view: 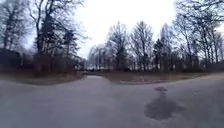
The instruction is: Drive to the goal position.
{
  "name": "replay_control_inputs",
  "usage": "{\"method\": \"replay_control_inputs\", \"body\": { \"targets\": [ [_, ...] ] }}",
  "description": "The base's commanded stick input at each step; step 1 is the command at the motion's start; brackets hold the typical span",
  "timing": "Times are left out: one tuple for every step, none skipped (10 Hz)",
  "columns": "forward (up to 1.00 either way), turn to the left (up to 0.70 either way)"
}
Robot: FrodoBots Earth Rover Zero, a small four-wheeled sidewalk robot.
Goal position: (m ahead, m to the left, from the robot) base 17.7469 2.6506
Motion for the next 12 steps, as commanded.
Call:
{"method": "replay_control_inputs", "body": {
  "targets": [
    [1.0, 0.0],
    [1.0, 0.04],
    [1.0, 0.2],
    [1.0, 0.36],
    [1.0, 0.11],
    [1.0, 0.0],
    [1.0, 0.0],
    [1.0, 0.0],
    [1.0, 0.0],
    [1.0, 0.0],
    [1.0, 0.1],
    [1.0, 0.4]
  ]
}}
